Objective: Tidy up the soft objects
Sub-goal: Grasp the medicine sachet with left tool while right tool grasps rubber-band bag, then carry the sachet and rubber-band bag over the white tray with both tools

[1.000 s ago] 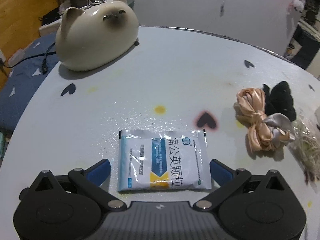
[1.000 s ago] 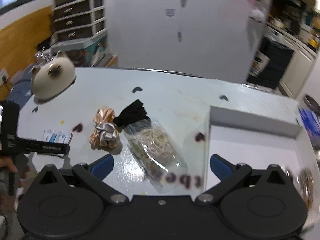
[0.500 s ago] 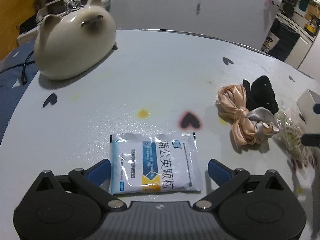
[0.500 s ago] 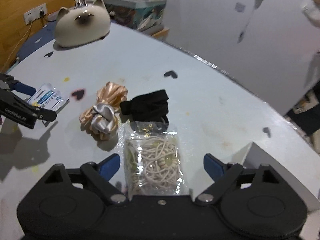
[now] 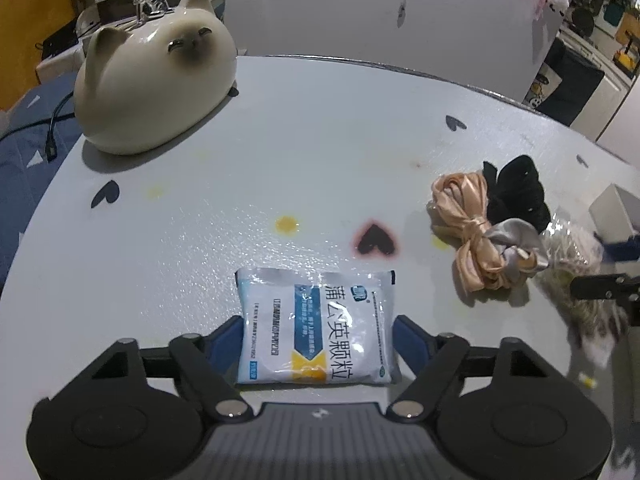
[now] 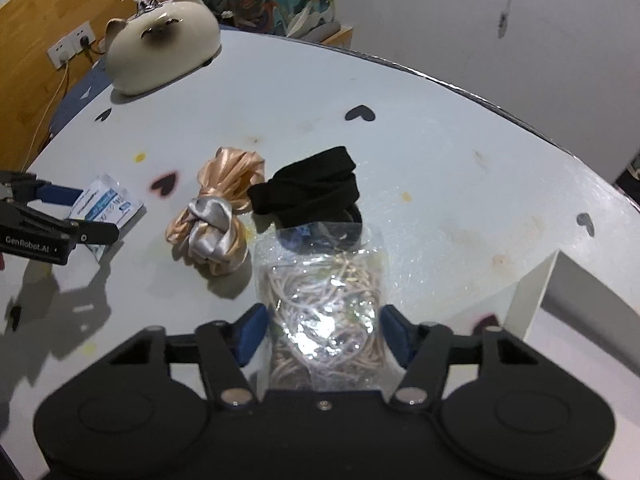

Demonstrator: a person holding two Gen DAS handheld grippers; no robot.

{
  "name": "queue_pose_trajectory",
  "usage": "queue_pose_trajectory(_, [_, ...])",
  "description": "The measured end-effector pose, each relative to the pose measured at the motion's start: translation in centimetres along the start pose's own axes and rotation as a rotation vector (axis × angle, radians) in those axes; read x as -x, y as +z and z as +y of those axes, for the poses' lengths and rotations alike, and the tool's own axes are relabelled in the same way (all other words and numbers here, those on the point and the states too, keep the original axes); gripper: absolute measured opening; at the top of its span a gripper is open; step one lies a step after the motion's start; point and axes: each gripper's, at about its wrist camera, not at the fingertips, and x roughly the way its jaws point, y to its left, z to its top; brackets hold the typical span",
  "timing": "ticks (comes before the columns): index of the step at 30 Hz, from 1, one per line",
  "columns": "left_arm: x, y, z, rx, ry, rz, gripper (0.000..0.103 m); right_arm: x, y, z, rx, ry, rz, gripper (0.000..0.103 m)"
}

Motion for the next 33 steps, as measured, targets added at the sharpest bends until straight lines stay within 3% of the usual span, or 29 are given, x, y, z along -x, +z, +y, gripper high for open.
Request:
queue_pose_trajectory(11, [1.1,-1.0,-0.1,0.011,-0.028,0.002,0.066,1.9,-2.1,3.4,-0.087,-0.038,-0.02,0.045])
queue_pose_trajectory(21, [3.5,-3.0,-0.7,0.016,-0.069,-0.006,0.066,4.6,-4.8,5.8,-0.214,-0.064,-0.047,0.043])
queue_pose_trajectory(33, [9.2,-3.8,-1.6,0.086,-0.115,-0.104,0.066,10.4,-6.6,7.0,-0.348,-0.093,-0.171,0.043])
